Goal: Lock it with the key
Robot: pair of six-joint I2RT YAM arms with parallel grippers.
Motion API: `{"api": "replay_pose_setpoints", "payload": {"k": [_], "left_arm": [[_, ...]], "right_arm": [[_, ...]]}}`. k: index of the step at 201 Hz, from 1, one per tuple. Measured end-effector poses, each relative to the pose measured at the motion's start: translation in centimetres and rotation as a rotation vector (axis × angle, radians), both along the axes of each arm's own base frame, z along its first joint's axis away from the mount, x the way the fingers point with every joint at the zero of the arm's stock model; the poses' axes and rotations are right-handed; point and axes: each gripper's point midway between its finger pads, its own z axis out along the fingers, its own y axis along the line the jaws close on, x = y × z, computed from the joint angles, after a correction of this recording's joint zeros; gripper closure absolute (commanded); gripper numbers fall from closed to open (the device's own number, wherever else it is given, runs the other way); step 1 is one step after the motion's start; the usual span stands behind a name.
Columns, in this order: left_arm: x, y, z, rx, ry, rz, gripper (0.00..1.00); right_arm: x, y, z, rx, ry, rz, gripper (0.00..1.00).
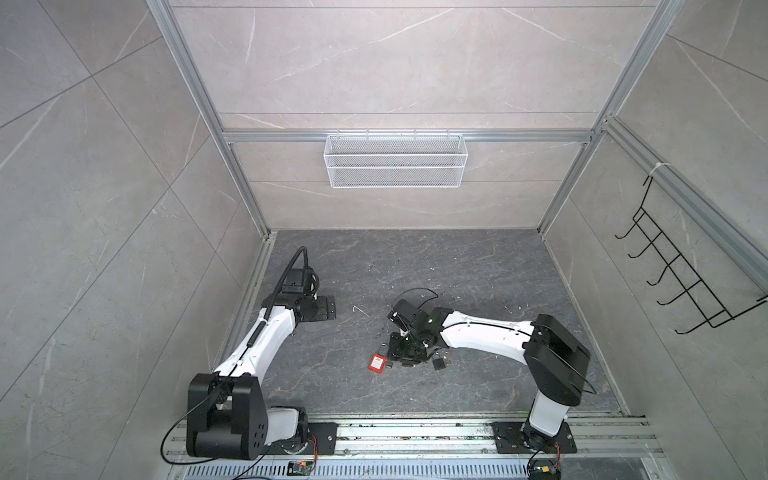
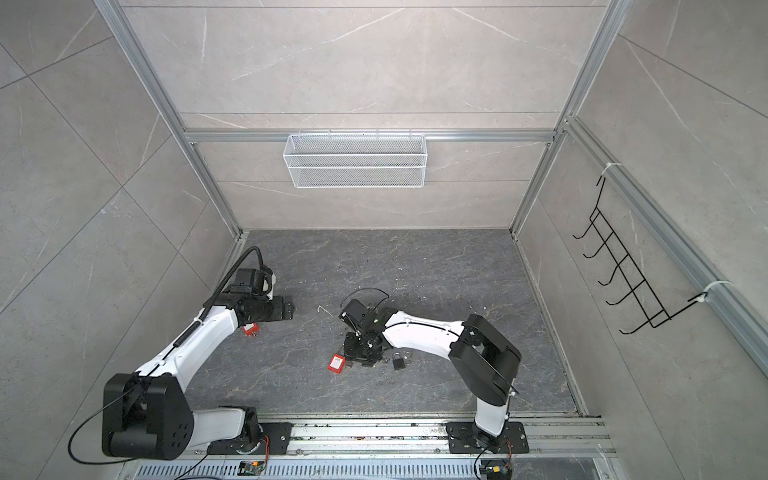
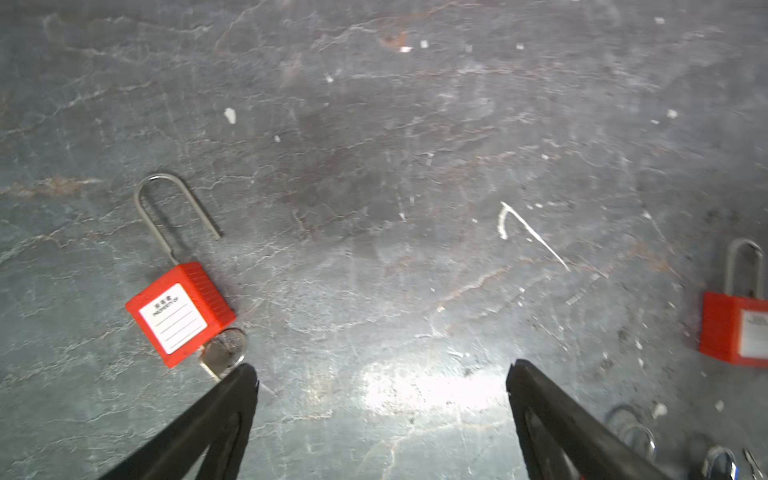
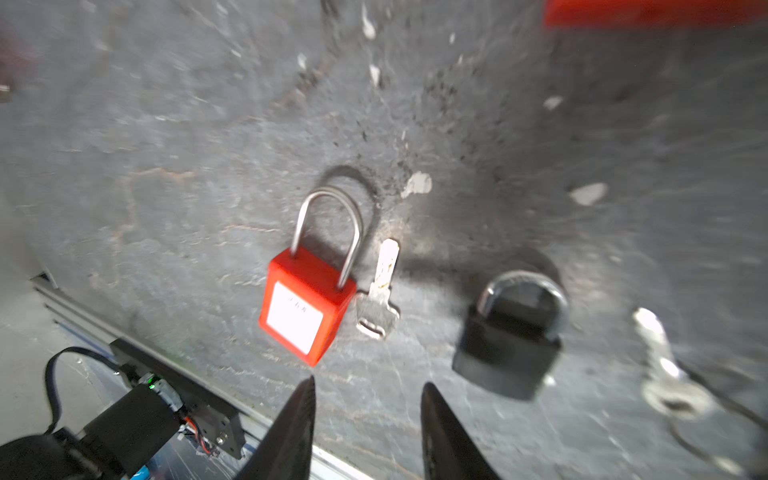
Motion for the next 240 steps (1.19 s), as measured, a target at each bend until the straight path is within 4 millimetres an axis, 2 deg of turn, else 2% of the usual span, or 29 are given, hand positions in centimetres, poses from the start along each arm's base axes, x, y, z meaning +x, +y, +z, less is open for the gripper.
{"api": "replay_pose_setpoints", "payload": {"k": [31, 99, 138, 199, 240], "left_arm": [[0.5, 2.6, -1.0, 0.006, 0.064, 0.079, 0.02], [1.9, 6.7, -4.5, 0.016, 0.252, 0.199, 0.05], [1.3, 8.6, -4.8, 0.011, 0.307, 0.336, 0.07], [0.3, 10.3, -5.1, -0.019, 0.33, 0.513, 0.16], [0.0, 10.3, -7.6, -0.046, 0.402, 0.558, 0.29]], "right_arm": [[0.3, -0.6, 1.8, 0.028, -0.07, 0.009, 0.55], [0.4, -1.2, 1.9, -0.008, -0.147, 0.125, 0.54], [0.3, -1.1, 2.0, 0.005, -0.156, 0.189, 0.55], [1.4, -1.7, 2.3, 0.051, -0.136, 0.221, 0.56], [1.1, -1.6, 2.8, 0.075, -0.138, 0.257, 0.57]]}}
